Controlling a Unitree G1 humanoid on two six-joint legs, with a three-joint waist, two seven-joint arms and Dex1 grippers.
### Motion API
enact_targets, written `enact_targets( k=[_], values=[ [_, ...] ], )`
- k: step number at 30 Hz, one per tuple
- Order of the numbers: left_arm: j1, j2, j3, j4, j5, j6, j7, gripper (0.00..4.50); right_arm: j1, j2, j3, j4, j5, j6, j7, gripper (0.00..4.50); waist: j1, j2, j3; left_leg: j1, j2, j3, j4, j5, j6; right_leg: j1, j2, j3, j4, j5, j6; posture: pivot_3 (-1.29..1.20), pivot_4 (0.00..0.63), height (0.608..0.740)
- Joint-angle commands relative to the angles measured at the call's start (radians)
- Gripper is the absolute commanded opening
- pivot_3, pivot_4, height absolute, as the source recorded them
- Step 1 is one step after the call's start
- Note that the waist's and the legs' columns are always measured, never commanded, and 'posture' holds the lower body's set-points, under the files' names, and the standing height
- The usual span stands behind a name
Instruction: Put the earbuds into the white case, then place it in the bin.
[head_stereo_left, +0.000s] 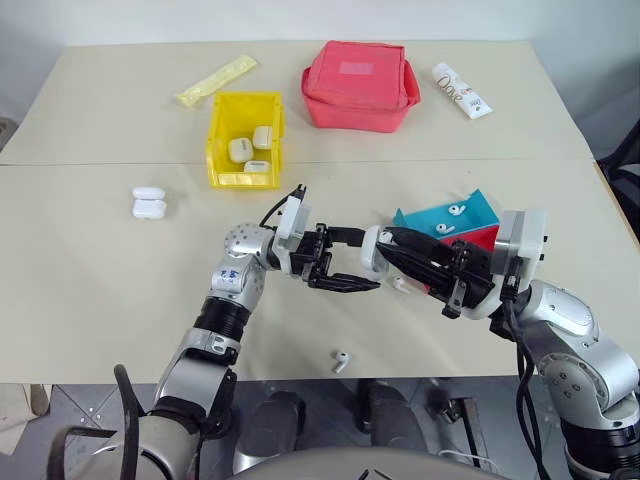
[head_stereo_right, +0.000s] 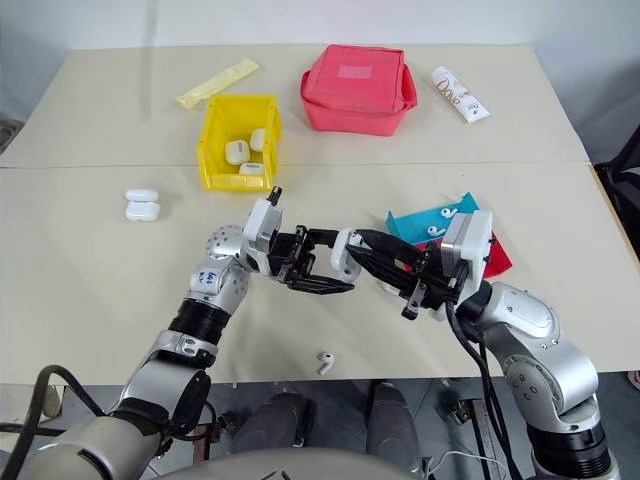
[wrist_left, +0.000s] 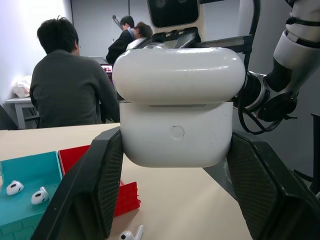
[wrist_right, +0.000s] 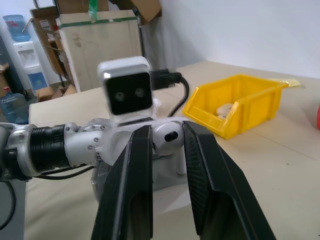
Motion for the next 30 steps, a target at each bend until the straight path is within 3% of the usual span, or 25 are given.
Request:
enact_targets(
  k=[1,7,14,30],
  values=[
    [-0.024,-0.003,0.092,-0.043,-0.081,-0.014,0.018,2.76,0.036,-0.032,0.028,-0.004,-0.002,0.05,0.038,0.52,0.001,0.0,0.0,0.0,0.0,0.0,0.0,0.0,0.0,0.0,0.0,0.0,0.0,0.0,0.0,0.0,0.15,0.74],
    [-0.021,-0.001,0.091,-0.036,-0.076,-0.021,0.013,2.76,0.036,-0.044,0.03,-0.001,-0.018,0.038,0.049,0.52,0.001,0.0,0.0,0.0,0.0,0.0,0.0,0.0,0.0,0.0,0.0,0.0,0.0,0.0,0.0,0.0,0.15,0.74],
    [0.003,-0.02,0.074,-0.058,-0.084,-0.016,-0.027,2.76,-0.086,-0.02,0.056,0.021,-0.014,0.058,0.035,0.52,0.0,0.0,0.0,0.0,0.0,0.0,0.0,0.0,0.0,0.0,0.0,0.0,0.0,0.0,0.0,0.0,0.15,0.74],
    [0.07,-0.023,0.073,-0.107,-0.145,0.015,-0.086,2.76,-0.185,0.04,0.062,0.026,0.021,0.099,0.003,0.52,-0.001,0.0,0.0,0.0,0.0,0.0,0.0,0.0,0.0,0.0,0.0,0.0,0.0,0.0,0.0,0.0,0.15,0.74]
  ],
)
